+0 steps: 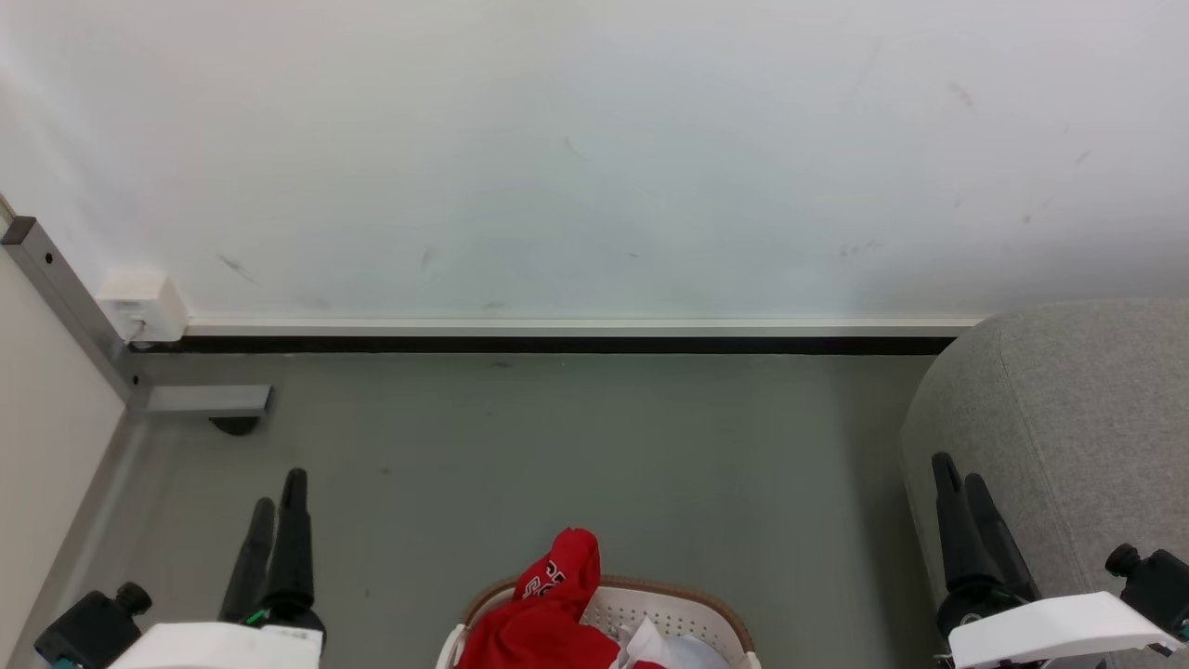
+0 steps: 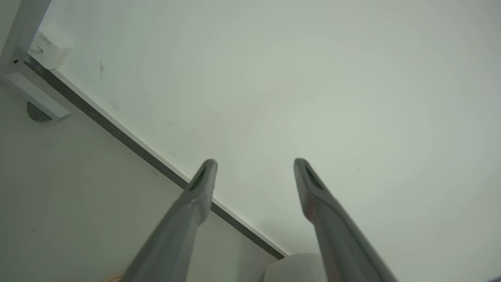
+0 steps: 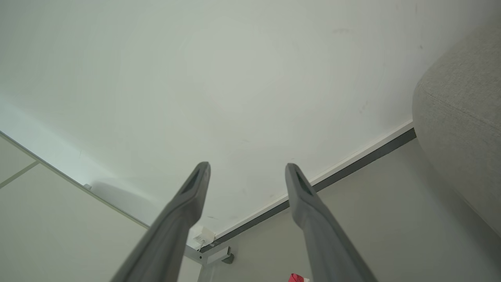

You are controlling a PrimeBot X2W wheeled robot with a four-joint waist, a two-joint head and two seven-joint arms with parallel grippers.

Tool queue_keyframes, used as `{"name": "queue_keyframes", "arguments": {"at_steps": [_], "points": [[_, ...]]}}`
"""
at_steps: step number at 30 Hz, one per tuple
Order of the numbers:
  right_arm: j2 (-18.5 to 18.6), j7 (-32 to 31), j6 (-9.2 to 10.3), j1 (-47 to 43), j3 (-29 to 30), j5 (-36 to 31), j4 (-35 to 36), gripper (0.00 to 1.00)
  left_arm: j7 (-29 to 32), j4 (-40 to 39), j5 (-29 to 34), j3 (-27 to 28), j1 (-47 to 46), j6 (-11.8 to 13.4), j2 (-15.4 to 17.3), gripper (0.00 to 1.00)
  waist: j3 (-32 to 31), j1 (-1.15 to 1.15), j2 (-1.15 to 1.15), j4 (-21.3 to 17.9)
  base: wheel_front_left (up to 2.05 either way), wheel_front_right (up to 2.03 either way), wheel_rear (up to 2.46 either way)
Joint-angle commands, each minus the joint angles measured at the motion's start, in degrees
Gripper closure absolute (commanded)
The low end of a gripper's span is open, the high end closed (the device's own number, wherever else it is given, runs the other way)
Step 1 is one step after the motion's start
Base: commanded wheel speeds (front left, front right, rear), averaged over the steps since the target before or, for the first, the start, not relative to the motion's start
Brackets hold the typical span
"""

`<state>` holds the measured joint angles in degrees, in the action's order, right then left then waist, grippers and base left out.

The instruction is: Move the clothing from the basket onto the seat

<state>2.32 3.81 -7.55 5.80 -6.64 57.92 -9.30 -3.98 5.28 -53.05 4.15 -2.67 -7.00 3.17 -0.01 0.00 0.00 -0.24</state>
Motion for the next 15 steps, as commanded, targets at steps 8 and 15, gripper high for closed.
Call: {"name": "queue_keyframes", "arguments": {"at_steps": [8, 15], "points": [[0.60, 2.02, 0.05, 1.35, -0.08, -11.86, 0.38, 0.00, -1.89, -2.09, 12.30, -0.94, 0.57, 0.48, 1.72, 0.00, -0.06, 0.00, 0.00, 0.16, 0.00, 0.00, 0.00], [0.63, 3.21, 0.06, 1.08, -0.05, -17.47, -0.12, 0.00, -3.09, -2.48, 17.56, -1.39, 0.97, 0.60, 1.89, 0.00, -0.16, 0.00, 0.00, 0.15, 0.00, 0.00, 0.00]]}}
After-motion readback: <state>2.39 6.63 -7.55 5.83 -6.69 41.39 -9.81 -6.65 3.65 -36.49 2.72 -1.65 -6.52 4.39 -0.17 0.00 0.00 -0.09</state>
